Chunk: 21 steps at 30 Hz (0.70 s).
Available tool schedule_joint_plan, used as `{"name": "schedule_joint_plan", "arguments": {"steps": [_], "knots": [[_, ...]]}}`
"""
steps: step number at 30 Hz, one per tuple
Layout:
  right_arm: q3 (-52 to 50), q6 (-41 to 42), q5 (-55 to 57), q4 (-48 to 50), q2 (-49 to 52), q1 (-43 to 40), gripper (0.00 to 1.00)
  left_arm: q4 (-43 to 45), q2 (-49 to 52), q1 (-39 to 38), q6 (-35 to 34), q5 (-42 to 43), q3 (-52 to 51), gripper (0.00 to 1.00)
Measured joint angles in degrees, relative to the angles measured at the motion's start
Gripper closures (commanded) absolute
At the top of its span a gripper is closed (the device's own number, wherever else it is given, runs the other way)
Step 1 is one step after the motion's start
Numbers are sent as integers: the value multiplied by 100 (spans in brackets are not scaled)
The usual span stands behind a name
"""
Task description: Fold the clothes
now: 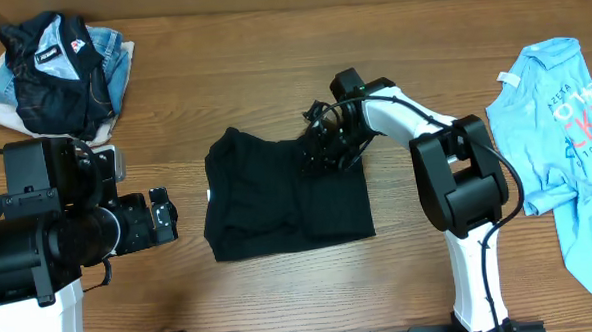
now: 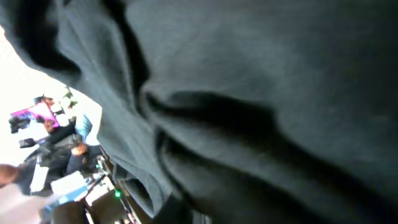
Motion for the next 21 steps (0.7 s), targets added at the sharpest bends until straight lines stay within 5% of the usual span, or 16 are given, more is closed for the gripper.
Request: {"name": "schedule_joint_plan", "arguments": {"steps": [6,16,21], "knots": [[92,-59,-153,-658,-57,-267,94,0,0,0,0,0,0,0],[328,-487,-483,-1801,-1674,-636,74,15,0,0,0,0,0,0],[251,-831,-581,-1996,-1908,-496,73,24,0,0,0,0,0,0]]}}
